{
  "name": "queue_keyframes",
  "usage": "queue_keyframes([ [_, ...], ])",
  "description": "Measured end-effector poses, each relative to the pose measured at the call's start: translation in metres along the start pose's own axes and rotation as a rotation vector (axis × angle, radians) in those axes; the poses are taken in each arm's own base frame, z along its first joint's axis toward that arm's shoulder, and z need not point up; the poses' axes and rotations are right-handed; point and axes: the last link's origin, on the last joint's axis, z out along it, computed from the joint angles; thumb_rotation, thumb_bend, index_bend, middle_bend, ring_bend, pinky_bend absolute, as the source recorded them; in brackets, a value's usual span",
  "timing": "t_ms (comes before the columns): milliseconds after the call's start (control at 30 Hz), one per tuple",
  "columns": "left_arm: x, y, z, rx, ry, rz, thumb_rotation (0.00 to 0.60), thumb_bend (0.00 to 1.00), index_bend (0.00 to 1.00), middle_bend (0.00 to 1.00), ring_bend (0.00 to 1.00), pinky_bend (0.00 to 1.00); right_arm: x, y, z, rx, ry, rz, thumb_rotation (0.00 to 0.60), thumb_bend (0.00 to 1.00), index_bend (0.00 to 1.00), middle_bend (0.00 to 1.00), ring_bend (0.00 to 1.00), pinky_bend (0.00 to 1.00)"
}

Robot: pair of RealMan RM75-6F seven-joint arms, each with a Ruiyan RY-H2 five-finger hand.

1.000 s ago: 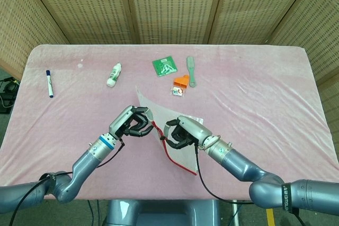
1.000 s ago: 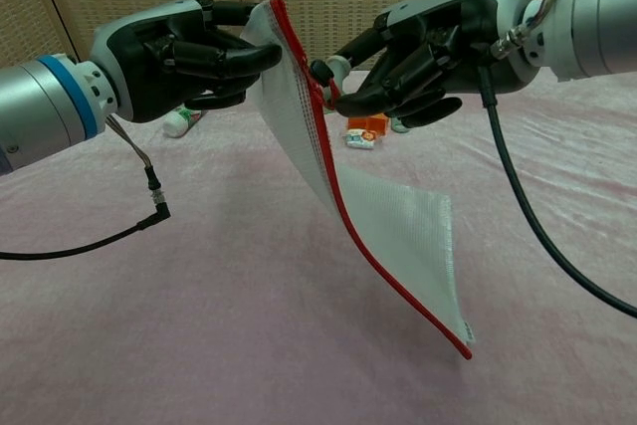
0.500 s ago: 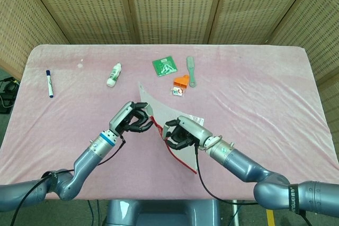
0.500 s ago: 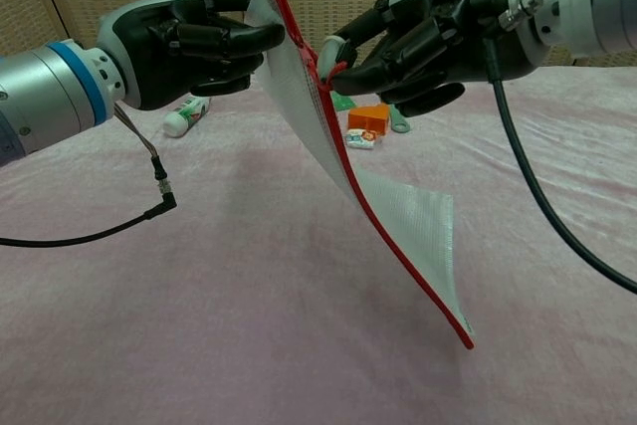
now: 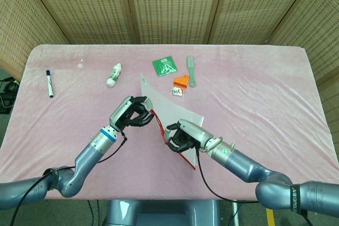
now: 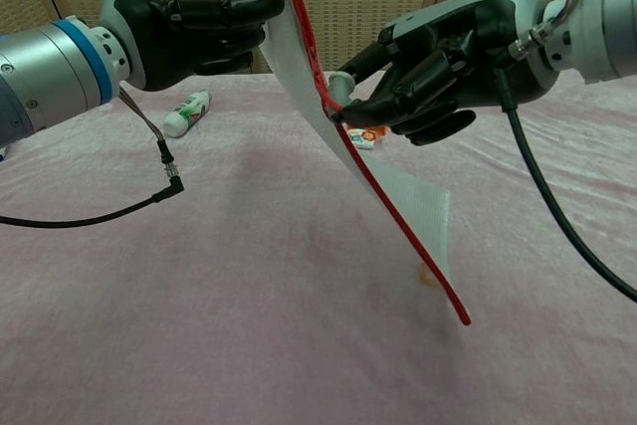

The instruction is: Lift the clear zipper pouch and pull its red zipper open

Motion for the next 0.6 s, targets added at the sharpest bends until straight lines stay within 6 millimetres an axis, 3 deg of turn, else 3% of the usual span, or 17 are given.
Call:
queue_keyframes([
  [600, 0.0025, 0.0017, -0.0026, -0.014, 0.015, -0.029, 0.600, 0.68, 0.84, 0.94, 0.81, 0.98, 0.0040, 0.0072, -0.0026, -0.026, 0.002, -0.029, 0.600, 0.79, 0.83, 1.00, 0.97, 1.00],
])
